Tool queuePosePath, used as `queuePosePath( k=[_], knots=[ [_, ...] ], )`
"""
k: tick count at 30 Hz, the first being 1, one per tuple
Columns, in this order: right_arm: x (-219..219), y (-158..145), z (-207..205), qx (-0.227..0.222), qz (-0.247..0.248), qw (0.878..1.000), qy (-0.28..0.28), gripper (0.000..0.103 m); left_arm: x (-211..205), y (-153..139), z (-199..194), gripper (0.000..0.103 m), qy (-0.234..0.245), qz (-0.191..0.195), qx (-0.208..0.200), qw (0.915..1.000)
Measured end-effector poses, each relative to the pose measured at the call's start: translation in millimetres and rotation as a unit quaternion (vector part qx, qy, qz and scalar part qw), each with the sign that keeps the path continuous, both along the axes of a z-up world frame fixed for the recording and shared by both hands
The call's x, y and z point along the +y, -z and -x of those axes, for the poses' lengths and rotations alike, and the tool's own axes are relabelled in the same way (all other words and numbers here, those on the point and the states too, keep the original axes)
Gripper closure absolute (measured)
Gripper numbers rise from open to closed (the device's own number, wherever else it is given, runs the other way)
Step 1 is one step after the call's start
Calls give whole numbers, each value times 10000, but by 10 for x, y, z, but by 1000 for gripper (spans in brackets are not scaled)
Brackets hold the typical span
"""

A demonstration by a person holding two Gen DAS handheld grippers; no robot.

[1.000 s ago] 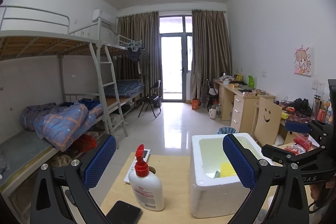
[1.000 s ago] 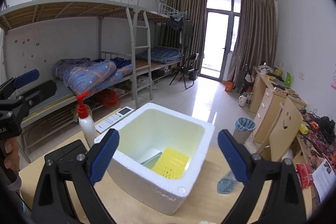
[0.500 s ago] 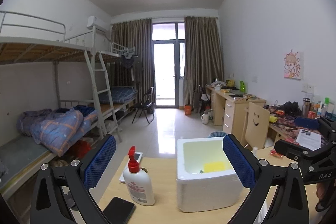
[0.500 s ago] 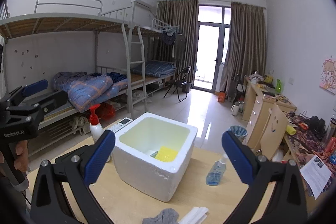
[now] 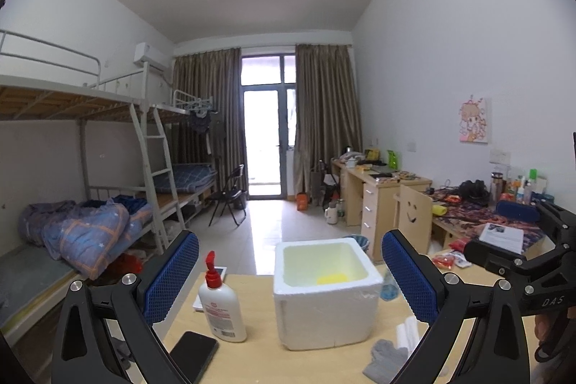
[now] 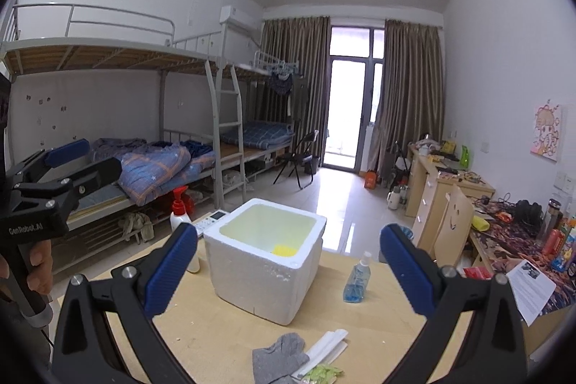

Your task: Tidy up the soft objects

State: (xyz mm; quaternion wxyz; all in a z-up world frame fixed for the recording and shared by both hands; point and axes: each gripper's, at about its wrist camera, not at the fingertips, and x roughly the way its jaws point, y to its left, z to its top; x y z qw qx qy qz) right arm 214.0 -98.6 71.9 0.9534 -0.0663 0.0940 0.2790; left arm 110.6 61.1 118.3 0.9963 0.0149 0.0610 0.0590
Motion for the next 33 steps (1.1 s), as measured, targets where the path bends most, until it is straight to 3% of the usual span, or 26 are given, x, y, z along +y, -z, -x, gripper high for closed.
queuePosePath(
  k=[5, 20, 33],
  knots=[
    [-142, 55, 252, -244, -125, 9996, 99, 0, -57, 39, 183, 1, 118, 59, -68, 9999],
    [-433, 292, 648, -402, -238, 9986, 254, 0, -142, 241, 523, 1, 195, 241, -293, 9991],
    [-505, 609, 874, -454, -268, 9981, 317, 0, -282, 707, 574, 1, 235, 104, -247, 9994]
  ],
)
